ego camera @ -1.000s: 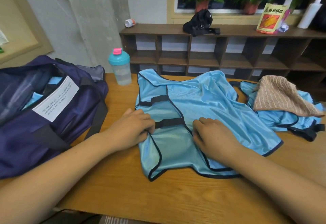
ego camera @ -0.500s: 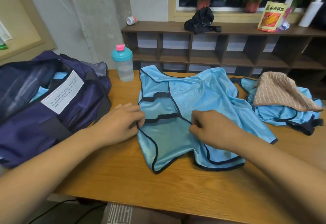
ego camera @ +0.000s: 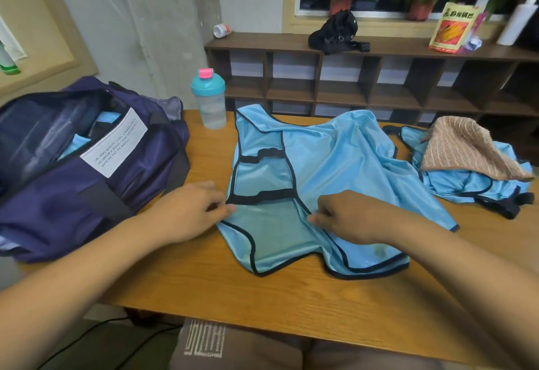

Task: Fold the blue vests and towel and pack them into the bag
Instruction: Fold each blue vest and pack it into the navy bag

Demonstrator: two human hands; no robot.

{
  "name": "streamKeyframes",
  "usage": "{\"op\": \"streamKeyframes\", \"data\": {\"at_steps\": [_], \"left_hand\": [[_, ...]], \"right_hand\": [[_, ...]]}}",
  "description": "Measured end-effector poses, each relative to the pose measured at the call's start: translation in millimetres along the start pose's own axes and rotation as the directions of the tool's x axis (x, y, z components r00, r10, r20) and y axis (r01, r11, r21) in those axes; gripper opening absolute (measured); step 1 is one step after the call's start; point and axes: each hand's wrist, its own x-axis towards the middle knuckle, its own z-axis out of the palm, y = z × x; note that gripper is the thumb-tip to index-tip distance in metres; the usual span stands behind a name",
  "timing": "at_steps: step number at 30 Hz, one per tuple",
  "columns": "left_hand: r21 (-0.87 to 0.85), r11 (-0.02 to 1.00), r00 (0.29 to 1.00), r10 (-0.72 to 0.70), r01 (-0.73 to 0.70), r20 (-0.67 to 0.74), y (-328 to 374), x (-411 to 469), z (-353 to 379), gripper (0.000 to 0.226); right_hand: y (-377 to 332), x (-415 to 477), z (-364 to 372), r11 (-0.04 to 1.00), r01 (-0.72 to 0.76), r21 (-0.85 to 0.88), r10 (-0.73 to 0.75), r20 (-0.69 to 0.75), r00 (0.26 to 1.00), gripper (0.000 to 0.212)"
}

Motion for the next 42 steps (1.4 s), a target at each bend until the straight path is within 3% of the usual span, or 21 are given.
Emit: {"op": "streamKeyframes", "data": {"at_steps": [5,11,15,20,22,24,26,28,31,35,42], "left_hand": [[0.009,0.980,0.978,0.196,-0.198,0.074,25,-13,5,0.047],[-0.008,0.957,0.957,0.289,-0.289,0.039,27,-25,2,0.050],[-0.018,0.971,0.970,0.239,-0.239,0.042,23,-37,-3,0.036],[-0.081,0.976,0.970,0.210,-0.201,0.121,14,-52,-6,0.008],[-0.122,0.976,0.971,0.197,-0.181,0.132,10,-57,-7,0.010],[-0.175,0.971,0.974,0.185,-0.162,0.127,10,-61,-4,0.013],[-0.233,0.963,0.979,0.168,-0.137,0.118,12,-63,1,0.015],[-0.278,0.955,0.982,0.140,-0.102,0.123,14,-64,5,0.017],[-0.278,0.957,0.989,0.110,-0.078,0.101,17,-63,4,0.017],[-0.304,0.953,1.000,0.009,-0.015,-0.021,17,-55,0,0.011],[-0.358,0.931,0.983,-0.130,0.077,-0.127,29,-7,-9,0.010]], "right_hand": [[-9,-12,16,0.994,-0.001,-0.112,0.001,-0.006,1.000,0.028],[-6,-20,-2,0.997,-0.045,0.066,0.055,-0.152,0.987,0.019],[-13,-23,-18,0.991,-0.001,0.132,0.033,-0.238,0.971,0.018],[-25,-21,-23,0.991,0.060,0.117,-0.037,-0.190,0.981,0.018],[-31,-20,-21,0.988,0.073,0.137,-0.047,-0.189,0.981,0.014],[-42,-17,-19,0.965,0.123,0.231,-0.056,-0.278,0.959,0.013],[-61,-15,-15,0.906,0.237,0.351,-0.076,-0.417,0.906,0.016],[-82,-13,-4,0.850,0.343,0.400,-0.143,-0.452,0.880,0.023],[-104,-9,20,0.874,0.389,0.290,-0.302,-0.302,0.904,0.041],[-96,-8,40,0.897,0.367,0.247,-0.327,-0.187,0.926,0.050],[-38,-4,39,0.930,0.355,0.095,-0.292,-0.394,0.871,0.022]]}}
